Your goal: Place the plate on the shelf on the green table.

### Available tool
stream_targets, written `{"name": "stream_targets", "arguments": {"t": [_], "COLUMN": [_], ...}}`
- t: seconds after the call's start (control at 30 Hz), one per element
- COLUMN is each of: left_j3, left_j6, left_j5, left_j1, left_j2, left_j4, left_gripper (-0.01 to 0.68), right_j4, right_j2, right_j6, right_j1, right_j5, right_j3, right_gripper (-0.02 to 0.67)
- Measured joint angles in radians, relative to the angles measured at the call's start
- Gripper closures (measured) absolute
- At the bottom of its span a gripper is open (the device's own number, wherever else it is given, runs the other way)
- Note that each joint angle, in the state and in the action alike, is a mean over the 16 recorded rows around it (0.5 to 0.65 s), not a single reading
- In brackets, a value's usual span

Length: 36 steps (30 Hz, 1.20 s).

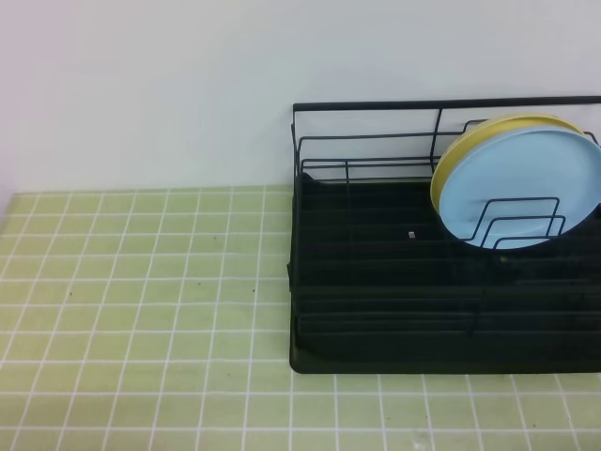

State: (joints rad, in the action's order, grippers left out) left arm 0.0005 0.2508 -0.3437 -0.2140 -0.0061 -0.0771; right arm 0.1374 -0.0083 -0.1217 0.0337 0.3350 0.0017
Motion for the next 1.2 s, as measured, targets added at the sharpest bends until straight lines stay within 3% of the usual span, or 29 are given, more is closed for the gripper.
{"name": "stream_targets", "arguments": {"t": [1.2], "left_j3": [0.0], "left_j6": [0.0], "left_j5": [0.0], "left_j1": [0.0], "left_j2": [0.0], "left_j4": [0.0], "left_gripper": [0.673], "right_j4": [0.0], "right_j2": [0.0], "right_j6": [0.0], "right_j1": [0.0], "right_j5": [0.0], "right_j3": [0.0], "right_gripper": [0.651]}}
